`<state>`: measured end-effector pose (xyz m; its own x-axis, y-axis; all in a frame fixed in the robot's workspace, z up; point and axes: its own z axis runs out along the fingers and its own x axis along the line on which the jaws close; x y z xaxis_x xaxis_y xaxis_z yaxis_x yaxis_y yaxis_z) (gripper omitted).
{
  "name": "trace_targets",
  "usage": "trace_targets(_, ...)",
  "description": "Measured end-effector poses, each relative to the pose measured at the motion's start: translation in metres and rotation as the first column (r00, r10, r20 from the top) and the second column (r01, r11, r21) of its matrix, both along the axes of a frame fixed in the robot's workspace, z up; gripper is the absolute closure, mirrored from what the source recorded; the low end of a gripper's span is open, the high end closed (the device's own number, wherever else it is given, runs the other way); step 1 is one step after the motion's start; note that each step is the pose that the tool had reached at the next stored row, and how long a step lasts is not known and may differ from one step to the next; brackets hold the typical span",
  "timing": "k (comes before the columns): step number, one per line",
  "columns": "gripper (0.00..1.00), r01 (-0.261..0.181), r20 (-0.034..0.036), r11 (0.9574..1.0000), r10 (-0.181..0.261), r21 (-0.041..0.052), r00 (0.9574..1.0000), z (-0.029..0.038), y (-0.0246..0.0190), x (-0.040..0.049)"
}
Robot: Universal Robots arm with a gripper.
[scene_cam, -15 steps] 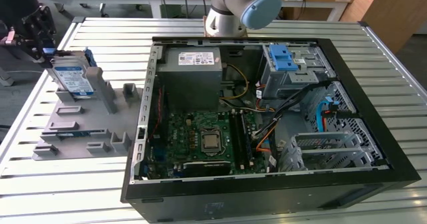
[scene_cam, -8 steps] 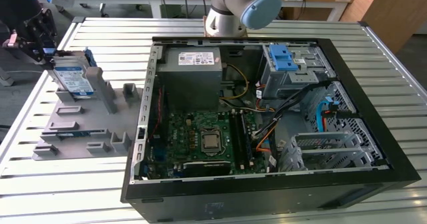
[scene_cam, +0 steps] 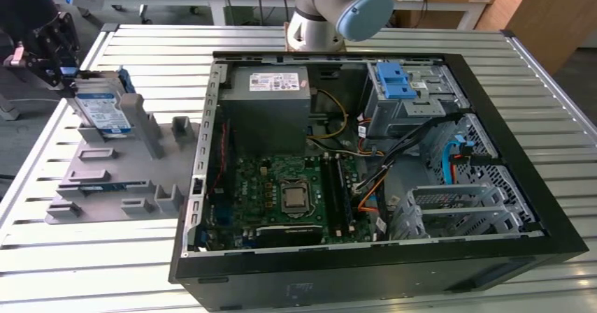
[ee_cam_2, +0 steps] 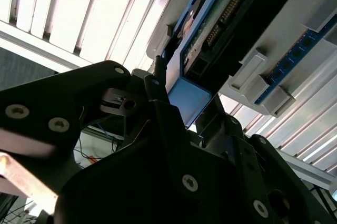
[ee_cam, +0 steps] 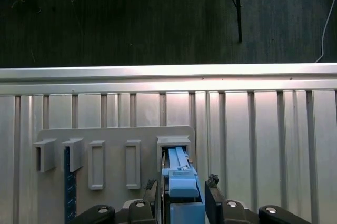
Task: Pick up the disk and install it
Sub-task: 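Pick up the disk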
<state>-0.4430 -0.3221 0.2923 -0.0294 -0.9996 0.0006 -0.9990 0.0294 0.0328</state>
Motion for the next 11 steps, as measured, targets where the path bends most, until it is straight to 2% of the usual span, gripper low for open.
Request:
trace_targets(7,0.52,0.0,0.0018,1.0,0.0,-0.0002,1.0,-0.0001,0.0,0.0)
trace_targets(11,0.52,0.0,0.0116,1.0,0.0,-0.001,0.9999,-0.0019,0.0,0.0)
